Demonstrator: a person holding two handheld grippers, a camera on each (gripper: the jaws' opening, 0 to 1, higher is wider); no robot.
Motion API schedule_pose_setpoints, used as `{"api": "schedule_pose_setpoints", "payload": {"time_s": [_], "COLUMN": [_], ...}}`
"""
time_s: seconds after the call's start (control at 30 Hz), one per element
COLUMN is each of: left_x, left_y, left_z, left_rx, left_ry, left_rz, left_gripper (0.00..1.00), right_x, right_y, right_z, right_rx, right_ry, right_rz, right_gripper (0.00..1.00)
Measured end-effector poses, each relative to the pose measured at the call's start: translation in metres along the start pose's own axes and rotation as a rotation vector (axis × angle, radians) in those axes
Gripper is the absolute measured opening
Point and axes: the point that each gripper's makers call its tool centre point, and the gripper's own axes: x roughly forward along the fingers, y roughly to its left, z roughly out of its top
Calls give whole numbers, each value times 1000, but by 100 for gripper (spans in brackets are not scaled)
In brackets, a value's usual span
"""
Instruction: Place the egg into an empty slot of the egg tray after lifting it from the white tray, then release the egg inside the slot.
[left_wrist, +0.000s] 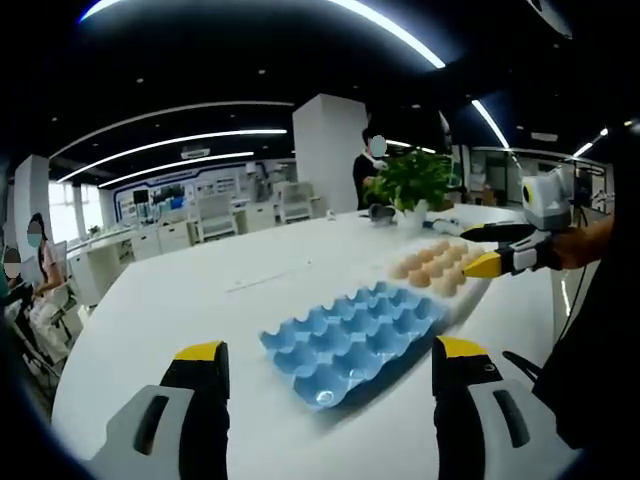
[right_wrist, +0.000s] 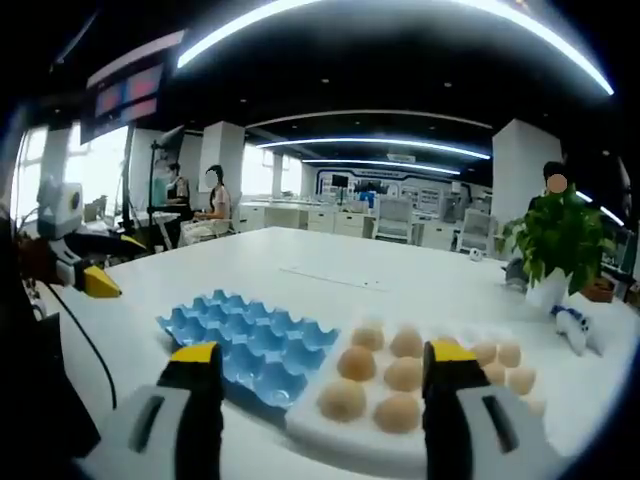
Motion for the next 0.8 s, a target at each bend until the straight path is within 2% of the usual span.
{"api": "schedule_pose_setpoints", "payload": {"time_s": [0.8], "left_x": [0], "left_y": [-2], "left_z": [4], "left_rx": [5], "left_ry": [-14], "left_rz": [-15], "left_gripper": [85], "right_x": [-1], "right_y": [-4], "right_z": [6], "right_rx": [-15], "right_ry": [-10], "right_rz": [-18], "right_gripper": [83]}}
